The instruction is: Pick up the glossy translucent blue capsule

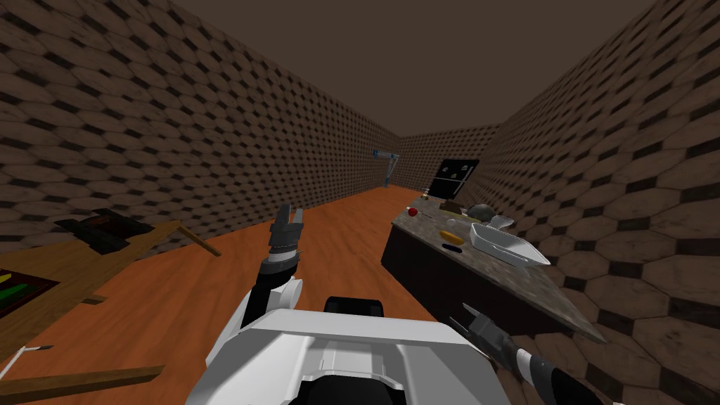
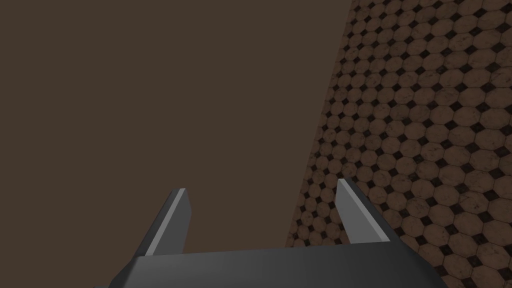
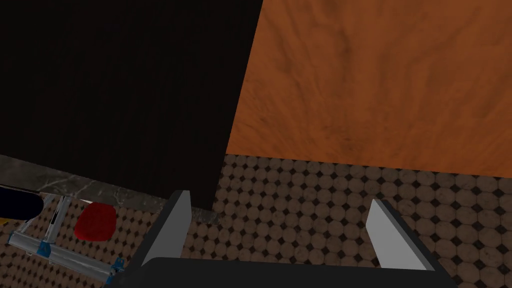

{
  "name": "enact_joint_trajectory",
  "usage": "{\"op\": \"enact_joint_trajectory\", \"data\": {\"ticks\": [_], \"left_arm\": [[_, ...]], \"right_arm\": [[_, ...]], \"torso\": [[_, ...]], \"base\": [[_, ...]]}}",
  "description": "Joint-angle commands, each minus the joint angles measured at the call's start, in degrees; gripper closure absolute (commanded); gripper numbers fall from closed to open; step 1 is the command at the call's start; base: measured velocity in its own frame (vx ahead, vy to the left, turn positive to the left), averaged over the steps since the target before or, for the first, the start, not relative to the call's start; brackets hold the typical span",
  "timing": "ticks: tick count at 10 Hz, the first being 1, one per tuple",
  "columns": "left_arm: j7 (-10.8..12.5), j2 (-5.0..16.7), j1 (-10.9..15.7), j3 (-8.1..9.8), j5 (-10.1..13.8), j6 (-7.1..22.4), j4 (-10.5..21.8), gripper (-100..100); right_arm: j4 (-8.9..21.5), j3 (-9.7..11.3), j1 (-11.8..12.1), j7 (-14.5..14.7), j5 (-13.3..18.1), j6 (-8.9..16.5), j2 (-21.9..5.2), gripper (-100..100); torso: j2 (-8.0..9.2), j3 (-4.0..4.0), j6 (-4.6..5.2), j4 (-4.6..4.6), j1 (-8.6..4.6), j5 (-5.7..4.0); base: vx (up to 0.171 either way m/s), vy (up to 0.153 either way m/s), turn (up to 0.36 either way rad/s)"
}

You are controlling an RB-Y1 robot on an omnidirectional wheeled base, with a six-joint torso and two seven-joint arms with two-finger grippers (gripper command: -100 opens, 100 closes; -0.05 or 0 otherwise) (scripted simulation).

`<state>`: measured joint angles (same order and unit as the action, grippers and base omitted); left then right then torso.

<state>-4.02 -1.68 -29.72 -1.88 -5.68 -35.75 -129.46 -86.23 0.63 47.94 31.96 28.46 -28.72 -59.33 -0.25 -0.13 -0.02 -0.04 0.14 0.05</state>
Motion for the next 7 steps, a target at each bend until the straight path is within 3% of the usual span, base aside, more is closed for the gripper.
{"op": "enact_joint_trajectory", "data": {"ticks": [1,2,3,4,7], "left_arm": [[0.0,0.0,0.0,0.0,0.0,0.0,0.0,0],[0.0,0.0,0.0,0.0,0.0,0.0,0.0,0],[0.0,0.0,0.0,0.0,0.0,0.0,0.0,0],[0.0,0.0,0.0,0.0,0.0,0.0,0.0,0],[0.0,0.0,0.0,0.0,0.0,0.0,0.0,0]], "right_arm": [[0.6,-0.1,0.8,0.4,0.7,0.7,-2.3,-100],[3.3,0.3,1.3,1.1,2.1,1.1,-4.3,-100],[3.3,0.3,1.3,1.1,2.1,1.1,-5.4,-100],[5.9,0.6,1.8,1.9,3.5,1.6,-7.5,-100],[8.4,1.0,2.2,2.5,4.8,2.1,-11.1,-100]], "torso": [[0.0,0.0,0.0,0.0,0.0,0.0],[0.02,0.01,0.0,0.0,0.02,0.0],[-0.01,-0.01,0.0,0.0,0.1,0.02],[0.0,0.0,-0.01,0.0,0.08,0.03],[-0.08,-0.05,-0.01,-0.02,-0.04,0.0]], "base": [[0.056,0.053,0.039],[0.068,0.077,0.065],[0.06,0.062,0.049],[0.082,0.05,0.098],[0.079,0.031,0.061]]}}
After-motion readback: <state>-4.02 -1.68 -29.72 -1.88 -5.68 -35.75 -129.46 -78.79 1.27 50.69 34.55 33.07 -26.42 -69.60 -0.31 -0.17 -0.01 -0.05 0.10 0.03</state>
